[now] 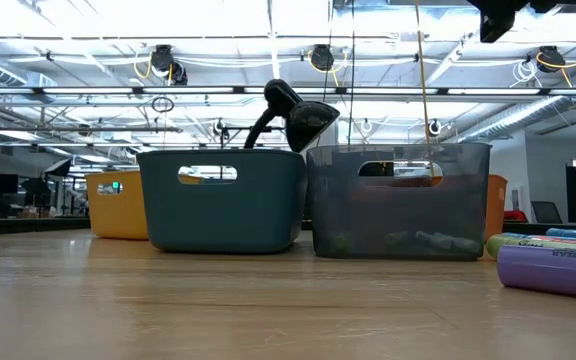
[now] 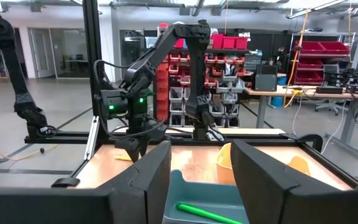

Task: Pick & Place Markers
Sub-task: Put the yellow pen into the green bin

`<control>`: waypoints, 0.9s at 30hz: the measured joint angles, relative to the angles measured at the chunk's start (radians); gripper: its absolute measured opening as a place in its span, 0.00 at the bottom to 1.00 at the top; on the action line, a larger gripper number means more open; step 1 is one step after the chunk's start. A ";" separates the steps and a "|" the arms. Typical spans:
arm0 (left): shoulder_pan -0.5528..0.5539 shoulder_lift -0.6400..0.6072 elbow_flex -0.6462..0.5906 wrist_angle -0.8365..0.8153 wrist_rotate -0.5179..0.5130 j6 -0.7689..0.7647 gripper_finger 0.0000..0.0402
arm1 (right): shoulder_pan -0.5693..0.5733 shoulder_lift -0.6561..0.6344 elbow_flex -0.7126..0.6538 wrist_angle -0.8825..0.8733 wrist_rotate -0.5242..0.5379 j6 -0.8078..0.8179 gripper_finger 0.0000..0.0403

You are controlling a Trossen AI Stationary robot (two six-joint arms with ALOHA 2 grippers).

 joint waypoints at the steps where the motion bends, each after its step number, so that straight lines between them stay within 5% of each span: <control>1: 0.000 0.009 0.000 0.005 0.003 0.002 0.58 | 0.000 0.000 0.000 0.000 0.000 0.001 0.39; 11: -0.011 0.037 0.003 -0.005 0.031 -0.033 0.56 | 0.000 0.000 0.000 -0.001 -0.001 0.029 0.39; 22: -0.015 0.039 0.002 0.011 0.021 -0.066 0.12 | 0.000 0.000 0.000 -0.001 -0.002 0.028 0.39; 27: -0.020 0.039 0.001 0.010 -0.018 -0.005 0.08 | 0.000 0.000 0.000 -0.001 -0.002 0.028 0.39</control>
